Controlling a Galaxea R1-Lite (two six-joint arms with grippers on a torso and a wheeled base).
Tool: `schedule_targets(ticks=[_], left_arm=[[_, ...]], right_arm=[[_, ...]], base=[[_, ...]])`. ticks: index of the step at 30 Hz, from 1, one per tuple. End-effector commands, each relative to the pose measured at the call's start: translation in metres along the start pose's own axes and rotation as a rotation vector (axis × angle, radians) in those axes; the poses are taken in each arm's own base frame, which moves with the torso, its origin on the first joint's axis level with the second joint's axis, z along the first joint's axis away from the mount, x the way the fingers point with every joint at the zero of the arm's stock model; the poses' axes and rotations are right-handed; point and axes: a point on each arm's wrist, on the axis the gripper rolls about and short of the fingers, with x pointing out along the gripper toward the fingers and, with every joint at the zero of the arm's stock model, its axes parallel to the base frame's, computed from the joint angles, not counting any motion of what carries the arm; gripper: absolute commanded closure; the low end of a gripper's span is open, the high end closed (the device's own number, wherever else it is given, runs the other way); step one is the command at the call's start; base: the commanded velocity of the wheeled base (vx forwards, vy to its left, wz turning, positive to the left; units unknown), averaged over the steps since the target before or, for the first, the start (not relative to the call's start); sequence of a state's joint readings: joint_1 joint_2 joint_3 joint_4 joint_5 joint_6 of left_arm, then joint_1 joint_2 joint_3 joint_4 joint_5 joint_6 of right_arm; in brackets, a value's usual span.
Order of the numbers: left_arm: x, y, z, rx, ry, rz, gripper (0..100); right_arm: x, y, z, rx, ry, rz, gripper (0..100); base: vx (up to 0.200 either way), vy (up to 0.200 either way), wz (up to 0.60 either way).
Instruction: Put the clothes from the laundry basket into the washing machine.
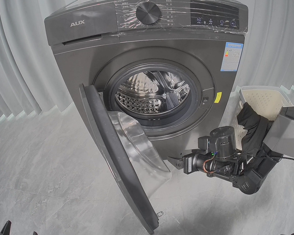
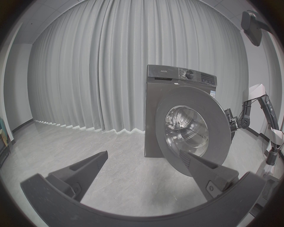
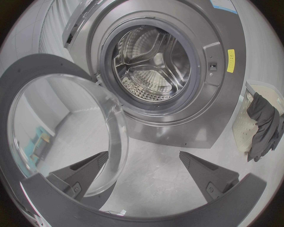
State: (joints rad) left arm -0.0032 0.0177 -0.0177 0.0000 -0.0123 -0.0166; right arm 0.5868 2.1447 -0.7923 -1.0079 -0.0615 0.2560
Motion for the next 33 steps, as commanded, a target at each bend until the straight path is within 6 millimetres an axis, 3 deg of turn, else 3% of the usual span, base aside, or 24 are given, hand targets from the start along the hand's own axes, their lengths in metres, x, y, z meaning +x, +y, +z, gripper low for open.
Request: schedule_targets(ticks=[1, 10, 20, 28, 33], left_arm=[[0.0, 0.0, -0.005, 0.0, 0.0, 0.0, 0], [0.0, 0.0, -0.005, 0.0, 0.0, 0.0, 0], [0.0, 0.0, -0.005, 0.0, 0.0, 0.0, 0], [0.0, 0.0, -0.005, 0.0, 0.0, 0.0, 0], [0.0, 0.0, -0.005, 0.0, 0.0, 0.0, 0]], right_arm=[[0.0, 0.011, -0.008, -0.012, 0.021, 0.027, 0], [-0.002, 0.033, -0.007, -0.027, -0.061, 0.117, 0], [0.003, 0.033, -0.006, -0.034, -0.068, 0.132, 0], [0.02, 0.062, -0.022, -0.06, -0.014, 0.2, 0], [0.032, 0.076, -0.023, -0.065, -0.044, 0.225, 0]], base=[[0.0, 0.0, 0.0], [0.0, 0.0, 0.0], [0.0, 0.0, 0.0], [0.0, 0.0, 0.0], [0.0, 0.0, 0.0]])
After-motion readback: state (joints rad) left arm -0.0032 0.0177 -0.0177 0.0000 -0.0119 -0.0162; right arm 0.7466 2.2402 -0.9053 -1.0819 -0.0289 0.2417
